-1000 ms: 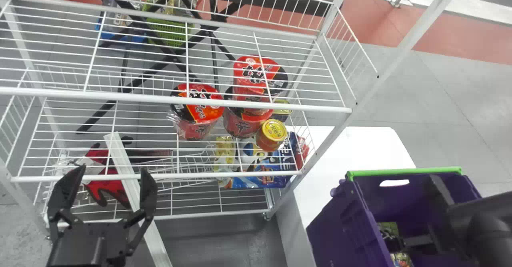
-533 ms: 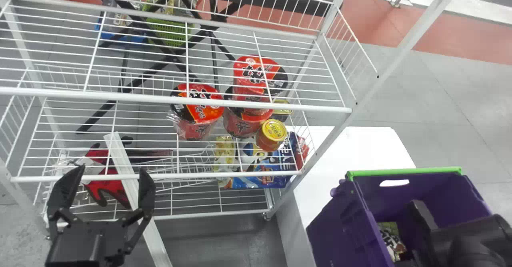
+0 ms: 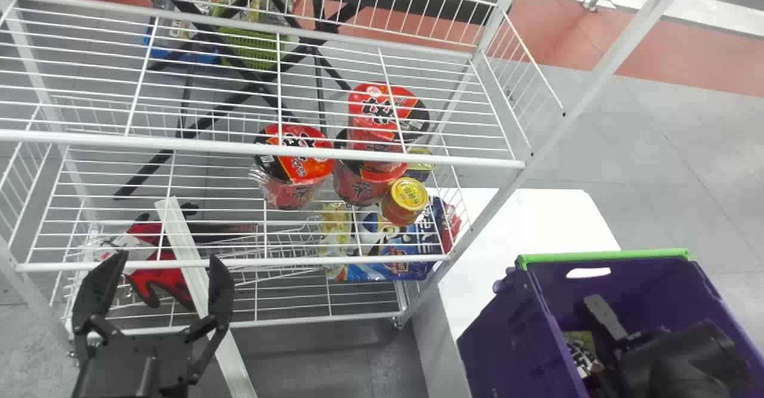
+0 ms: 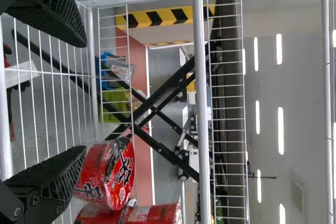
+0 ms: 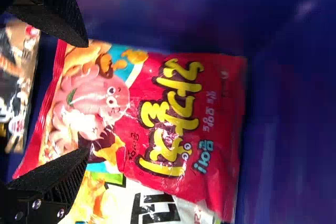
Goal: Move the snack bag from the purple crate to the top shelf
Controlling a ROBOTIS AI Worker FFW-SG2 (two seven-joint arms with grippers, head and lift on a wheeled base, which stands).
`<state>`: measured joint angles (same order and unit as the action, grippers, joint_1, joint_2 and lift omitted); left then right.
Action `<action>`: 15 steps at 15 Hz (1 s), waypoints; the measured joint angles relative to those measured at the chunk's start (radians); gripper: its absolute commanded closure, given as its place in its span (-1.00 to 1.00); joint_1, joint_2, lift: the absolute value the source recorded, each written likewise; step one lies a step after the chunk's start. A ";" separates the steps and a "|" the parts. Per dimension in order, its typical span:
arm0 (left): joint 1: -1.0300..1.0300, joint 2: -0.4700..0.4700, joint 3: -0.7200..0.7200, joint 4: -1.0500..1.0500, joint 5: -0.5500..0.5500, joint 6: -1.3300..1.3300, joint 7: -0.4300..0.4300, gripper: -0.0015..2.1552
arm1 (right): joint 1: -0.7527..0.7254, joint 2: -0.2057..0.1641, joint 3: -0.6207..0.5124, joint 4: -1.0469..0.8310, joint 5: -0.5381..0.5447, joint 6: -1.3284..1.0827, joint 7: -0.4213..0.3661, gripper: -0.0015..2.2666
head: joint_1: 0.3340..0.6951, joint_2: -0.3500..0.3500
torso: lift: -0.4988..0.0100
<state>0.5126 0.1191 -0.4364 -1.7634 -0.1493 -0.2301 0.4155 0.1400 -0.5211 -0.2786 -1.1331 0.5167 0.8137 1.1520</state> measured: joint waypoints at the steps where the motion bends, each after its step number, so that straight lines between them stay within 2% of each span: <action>1: 0.000 0.000 -0.001 0.000 -0.002 0.001 0.001 -0.88 | -0.003 -0.001 0.013 0.015 0.001 -0.012 -0.011 -0.91 | 1.00 -1.00 | -0.80; 9: -0.008 0.002 0.013 0.010 0.010 -0.004 -0.001 -0.88 | -0.016 0.000 -0.006 0.096 -0.009 -0.058 -0.066 -0.88 | 1.00 -1.00 | -0.80; 15: -0.026 0.002 0.012 0.031 0.024 -0.014 -0.006 -0.88 | -0.016 0.028 -0.036 0.108 -0.033 -0.064 -0.076 -0.87 | 1.00 -1.00 | -0.80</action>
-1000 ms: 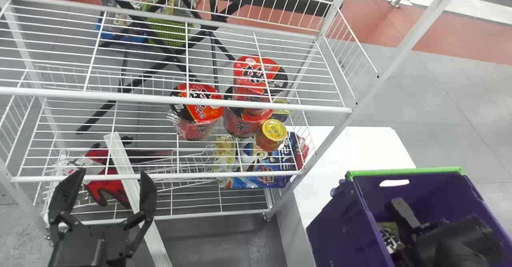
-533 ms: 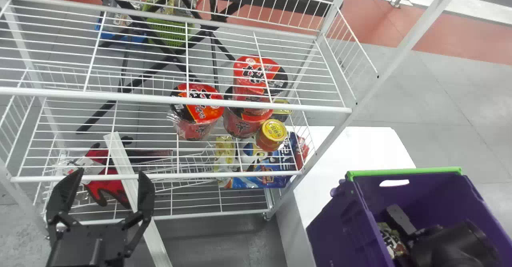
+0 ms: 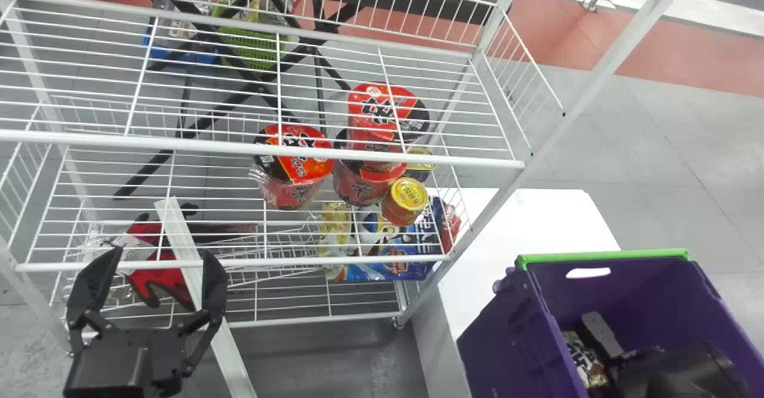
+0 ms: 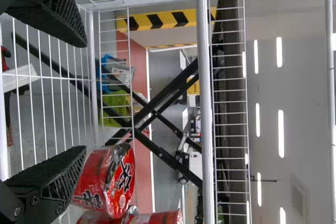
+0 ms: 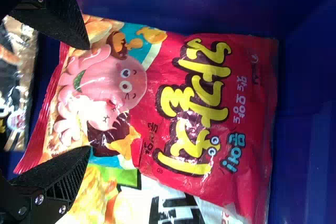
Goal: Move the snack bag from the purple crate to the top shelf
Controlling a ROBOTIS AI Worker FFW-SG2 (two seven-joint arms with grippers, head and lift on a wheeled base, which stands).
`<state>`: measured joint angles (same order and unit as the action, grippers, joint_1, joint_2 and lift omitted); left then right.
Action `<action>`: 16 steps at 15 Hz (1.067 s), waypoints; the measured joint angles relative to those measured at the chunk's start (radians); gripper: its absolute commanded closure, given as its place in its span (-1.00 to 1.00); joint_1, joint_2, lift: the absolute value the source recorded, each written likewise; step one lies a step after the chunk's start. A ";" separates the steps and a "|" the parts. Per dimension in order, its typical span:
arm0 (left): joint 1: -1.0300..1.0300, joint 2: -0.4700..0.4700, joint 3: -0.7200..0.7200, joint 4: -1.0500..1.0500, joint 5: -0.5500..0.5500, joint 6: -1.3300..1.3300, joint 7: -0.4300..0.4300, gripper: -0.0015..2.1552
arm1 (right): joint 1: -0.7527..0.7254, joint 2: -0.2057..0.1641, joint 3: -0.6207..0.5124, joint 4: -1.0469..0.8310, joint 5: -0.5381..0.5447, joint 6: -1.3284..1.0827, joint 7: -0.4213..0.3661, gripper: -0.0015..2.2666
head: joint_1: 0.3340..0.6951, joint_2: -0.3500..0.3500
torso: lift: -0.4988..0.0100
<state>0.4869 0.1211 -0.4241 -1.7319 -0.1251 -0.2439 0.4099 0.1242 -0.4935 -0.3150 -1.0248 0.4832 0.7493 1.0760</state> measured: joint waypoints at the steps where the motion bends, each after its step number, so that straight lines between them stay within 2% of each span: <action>1: 0.000 0.000 0.000 0.001 0.001 -0.001 0.002 -0.88 | 0.000 0.005 -0.001 0.000 0.000 -0.003 -0.004 -0.87 | 1.00 -1.00 | -0.80; 3: 0.002 0.000 0.001 0.002 0.001 -0.002 0.005 -0.88 | 0.000 0.009 -0.001 0.000 0.001 -0.011 -0.011 -0.82 | 1.00 -1.00 | -0.80; 5: 0.005 0.001 0.001 0.001 0.001 -0.004 0.006 -0.88 | 0.000 0.010 0.000 0.004 0.008 -0.020 -0.021 -0.65 | 1.00 -1.00 | -0.80; 6: 0.008 0.001 0.000 0.001 0.001 -0.008 0.006 -0.88 | 0.001 0.010 0.001 0.010 0.011 -0.028 -0.028 -0.52 | 1.00 -1.00 | -0.80; 9: 0.011 0.002 -0.001 -0.002 -0.001 -0.017 0.006 -0.88 | 0.003 0.010 0.003 0.027 0.022 -0.053 -0.050 0.12 | 1.00 -1.00 | -0.80; 10: 0.013 0.003 -0.003 -0.003 -0.001 -0.017 0.006 -0.88 | 0.005 0.010 0.003 0.028 0.023 -0.060 -0.052 0.26 | 1.00 -1.00 | -0.80; 13: 0.017 0.005 -0.005 -0.009 -0.004 -0.017 0.008 -0.88 | 0.009 0.011 0.003 0.027 0.023 -0.075 -0.053 0.46 | 1.00 -1.00 | -0.80; 16: 0.017 0.006 -0.004 -0.007 -0.004 -0.016 0.008 -0.88 | 0.025 0.012 -0.008 -0.015 0.018 -0.048 -0.006 0.56 | 1.00 -1.00 | -0.80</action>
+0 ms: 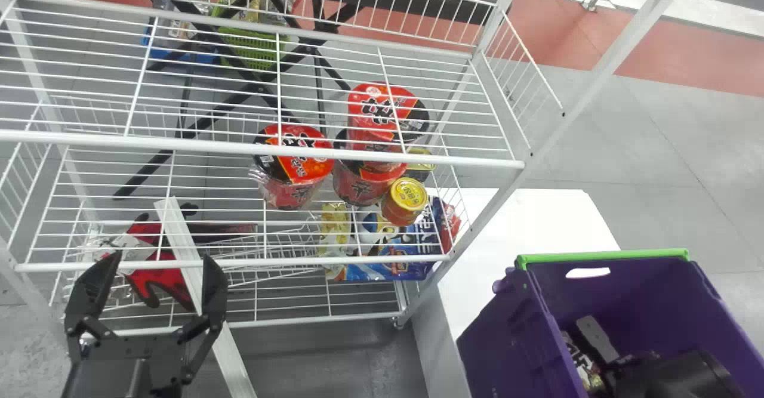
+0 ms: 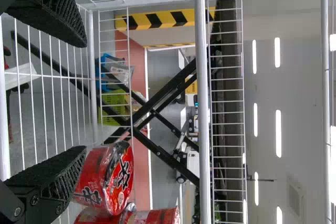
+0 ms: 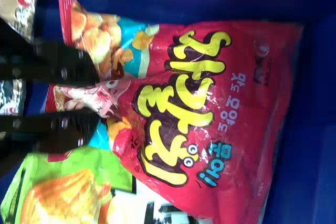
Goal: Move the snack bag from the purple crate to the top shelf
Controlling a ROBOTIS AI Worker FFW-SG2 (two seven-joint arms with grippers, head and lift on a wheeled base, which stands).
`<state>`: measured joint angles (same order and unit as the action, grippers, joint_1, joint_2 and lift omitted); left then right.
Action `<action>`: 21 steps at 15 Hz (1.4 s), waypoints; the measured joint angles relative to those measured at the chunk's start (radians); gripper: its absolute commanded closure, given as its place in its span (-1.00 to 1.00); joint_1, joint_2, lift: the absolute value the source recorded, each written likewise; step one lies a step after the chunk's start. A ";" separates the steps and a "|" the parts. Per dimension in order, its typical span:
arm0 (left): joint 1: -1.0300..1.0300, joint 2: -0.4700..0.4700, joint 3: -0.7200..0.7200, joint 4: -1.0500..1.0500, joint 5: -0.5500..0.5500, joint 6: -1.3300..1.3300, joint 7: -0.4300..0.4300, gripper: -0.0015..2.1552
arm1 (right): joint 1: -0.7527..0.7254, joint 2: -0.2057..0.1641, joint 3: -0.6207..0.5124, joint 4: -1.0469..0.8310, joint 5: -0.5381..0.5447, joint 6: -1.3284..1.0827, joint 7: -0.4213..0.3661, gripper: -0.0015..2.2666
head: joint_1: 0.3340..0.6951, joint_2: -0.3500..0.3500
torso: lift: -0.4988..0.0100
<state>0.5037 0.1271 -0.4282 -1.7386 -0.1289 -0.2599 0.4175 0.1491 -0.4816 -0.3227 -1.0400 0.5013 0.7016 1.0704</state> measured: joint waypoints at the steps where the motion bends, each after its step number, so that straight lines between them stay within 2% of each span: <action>1: -0.002 -0.001 0.000 0.003 0.000 0.001 0.000 -0.88 | 0.011 0.000 -0.008 -0.029 -0.001 0.029 0.009 0.56 | 1.00 -1.00 | -0.80; 6: -0.010 -0.008 0.000 0.013 0.000 0.004 0.000 -0.88 | 0.081 0.000 -0.050 -0.175 0.000 0.168 0.018 0.56 | 1.00 -1.00 | -0.80; 11: -0.028 -0.012 -0.006 0.032 0.003 0.010 0.000 -0.88 | 0.141 0.000 -0.125 -0.254 -0.003 0.170 0.045 0.56 | 1.00 -1.00 | -0.76; 13: -0.031 -0.012 -0.011 0.034 0.000 0.015 0.000 -0.88 | 0.151 0.003 -0.149 -0.272 -0.004 0.149 0.089 0.56 | 1.00 -1.00 | -0.74; 16: -0.031 -0.012 -0.014 0.034 -0.003 0.015 0.006 -0.88 | 0.193 0.030 -0.198 -0.356 -0.007 0.111 0.119 0.56 | 1.00 -1.00 | -0.69; 19: -0.031 -0.012 -0.022 0.036 -0.008 0.014 0.010 -0.88 | 0.247 0.075 -0.262 -0.470 -0.010 0.093 0.145 0.56 | 1.00 -1.00 | -0.64; 21: -0.031 -0.012 -0.023 0.037 -0.010 0.014 0.009 -0.88 | 0.269 0.088 -0.294 -0.510 -0.017 0.094 0.163 0.56 | 1.00 -1.00 | -0.61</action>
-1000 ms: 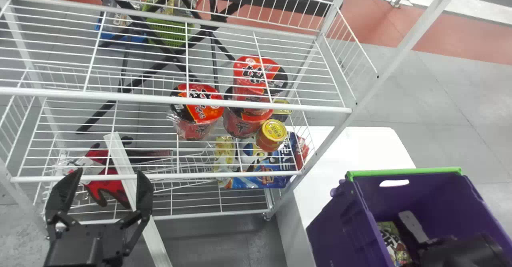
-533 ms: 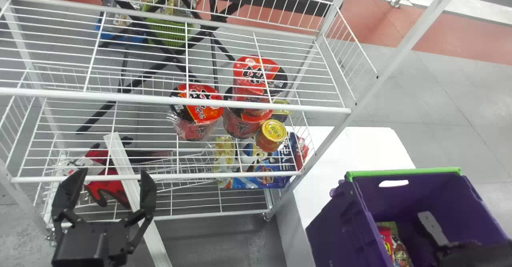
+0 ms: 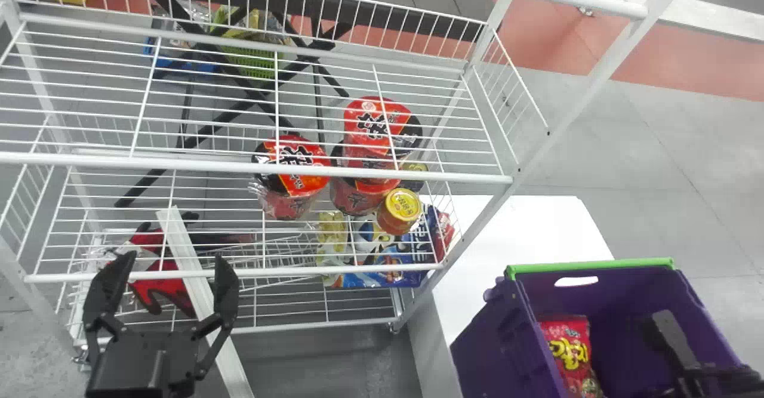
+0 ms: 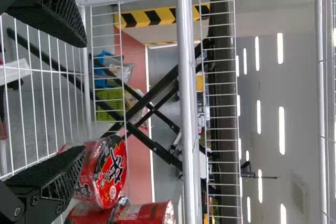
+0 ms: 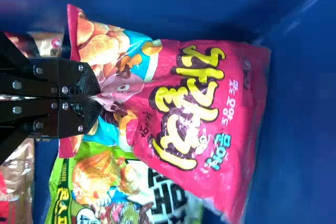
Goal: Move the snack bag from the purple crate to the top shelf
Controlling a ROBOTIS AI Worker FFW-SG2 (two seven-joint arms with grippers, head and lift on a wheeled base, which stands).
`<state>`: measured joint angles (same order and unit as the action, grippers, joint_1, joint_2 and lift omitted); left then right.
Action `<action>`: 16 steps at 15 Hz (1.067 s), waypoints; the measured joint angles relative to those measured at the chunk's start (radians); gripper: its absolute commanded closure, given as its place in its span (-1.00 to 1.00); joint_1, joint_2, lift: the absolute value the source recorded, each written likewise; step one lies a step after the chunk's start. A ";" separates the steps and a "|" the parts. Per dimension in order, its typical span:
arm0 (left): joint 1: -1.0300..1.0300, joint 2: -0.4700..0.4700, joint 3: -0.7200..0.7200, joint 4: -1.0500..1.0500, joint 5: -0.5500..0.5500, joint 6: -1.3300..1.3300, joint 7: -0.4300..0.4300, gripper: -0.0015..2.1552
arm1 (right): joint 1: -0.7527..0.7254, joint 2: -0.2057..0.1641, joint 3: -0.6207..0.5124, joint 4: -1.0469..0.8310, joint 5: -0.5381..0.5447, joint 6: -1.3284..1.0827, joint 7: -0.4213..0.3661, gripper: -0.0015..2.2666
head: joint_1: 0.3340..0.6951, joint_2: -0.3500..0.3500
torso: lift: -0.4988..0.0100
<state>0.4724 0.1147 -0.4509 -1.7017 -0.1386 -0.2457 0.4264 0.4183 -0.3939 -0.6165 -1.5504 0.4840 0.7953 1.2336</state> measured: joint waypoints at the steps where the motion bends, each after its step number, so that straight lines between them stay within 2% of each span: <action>1: -0.001 0.000 0.000 0.004 -0.001 0.000 0.000 -0.88 | 0.011 0.006 -0.015 -0.019 -0.002 0.002 0.007 0.56 | 1.00 -1.00 | -0.60; 7: -0.005 0.000 0.006 0.016 -0.001 0.000 0.020 -0.88 | 0.028 0.029 -0.047 -0.098 -0.010 0.016 0.038 0.56 | 1.00 -1.00 | -0.51; 16: 0.009 0.000 -0.008 -0.020 -0.008 0.015 0.021 -0.88 | 0.041 0.030 -0.080 -0.127 -0.022 0.013 0.075 0.56 | 1.00 -1.00 | -0.36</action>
<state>0.4815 0.1150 -0.4594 -1.7218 -0.1469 -0.2312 0.4479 0.4596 -0.3637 -0.6969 -1.6775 0.4616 0.8082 1.3081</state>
